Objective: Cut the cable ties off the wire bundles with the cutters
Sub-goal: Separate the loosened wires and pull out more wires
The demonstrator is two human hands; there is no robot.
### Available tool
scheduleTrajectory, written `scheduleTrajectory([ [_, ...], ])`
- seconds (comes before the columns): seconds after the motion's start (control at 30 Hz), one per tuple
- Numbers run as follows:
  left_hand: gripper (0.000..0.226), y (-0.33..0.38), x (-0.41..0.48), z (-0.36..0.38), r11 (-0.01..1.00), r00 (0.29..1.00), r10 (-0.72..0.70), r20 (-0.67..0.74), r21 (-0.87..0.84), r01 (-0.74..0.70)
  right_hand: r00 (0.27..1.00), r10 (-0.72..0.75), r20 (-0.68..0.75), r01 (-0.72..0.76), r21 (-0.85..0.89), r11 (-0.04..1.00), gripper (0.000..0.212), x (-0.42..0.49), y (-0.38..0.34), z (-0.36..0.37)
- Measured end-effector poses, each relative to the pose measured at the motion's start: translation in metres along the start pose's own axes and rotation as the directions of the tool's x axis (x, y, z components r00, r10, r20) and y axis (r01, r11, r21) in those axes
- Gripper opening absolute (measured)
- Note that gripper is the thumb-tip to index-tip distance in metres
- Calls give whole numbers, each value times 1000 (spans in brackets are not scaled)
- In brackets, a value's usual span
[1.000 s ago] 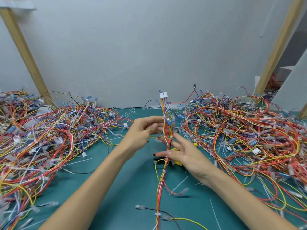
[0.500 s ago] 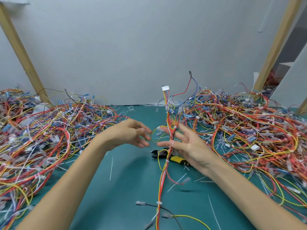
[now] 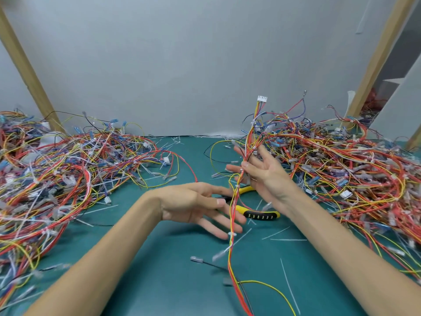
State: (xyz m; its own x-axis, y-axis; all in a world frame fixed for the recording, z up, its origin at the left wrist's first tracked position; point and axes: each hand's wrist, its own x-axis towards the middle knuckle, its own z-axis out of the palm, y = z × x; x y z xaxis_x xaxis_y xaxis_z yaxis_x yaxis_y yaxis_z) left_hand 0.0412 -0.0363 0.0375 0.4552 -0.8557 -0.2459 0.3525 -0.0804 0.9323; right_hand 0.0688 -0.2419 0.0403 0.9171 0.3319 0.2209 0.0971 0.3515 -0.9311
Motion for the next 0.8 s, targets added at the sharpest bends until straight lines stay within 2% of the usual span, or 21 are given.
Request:
scheduleTrajectory([
  [0.13, 37, -5, 2, -2, 999, 999, 26, 40, 36, -27, 999, -2, -47, 3, 22, 1000, 53, 2, 0, -3],
  [0.3, 36, -4, -2, -4, 999, 999, 33, 7, 41, -34, 997, -19, -76, 19, 0, 1000, 50, 3, -9, -9],
  [0.47, 36, 3, -6, -7, 989, 986, 117, -123, 109, -103, 994, -35, -103, 36, 6, 999, 41, 4, -20, -12],
  [0.63, 40, 8, -4, -8, 960, 917, 250, -311, 200, -194, 988, -86, -128, 85, -12, 996, 35, 5, -35, -18],
  [0.8, 32, 10, -2, -8, 924, 874, 327, -359, 314, -217, 985, -105, -137, 99, -47, 994, 41, 4, -41, -21],
])
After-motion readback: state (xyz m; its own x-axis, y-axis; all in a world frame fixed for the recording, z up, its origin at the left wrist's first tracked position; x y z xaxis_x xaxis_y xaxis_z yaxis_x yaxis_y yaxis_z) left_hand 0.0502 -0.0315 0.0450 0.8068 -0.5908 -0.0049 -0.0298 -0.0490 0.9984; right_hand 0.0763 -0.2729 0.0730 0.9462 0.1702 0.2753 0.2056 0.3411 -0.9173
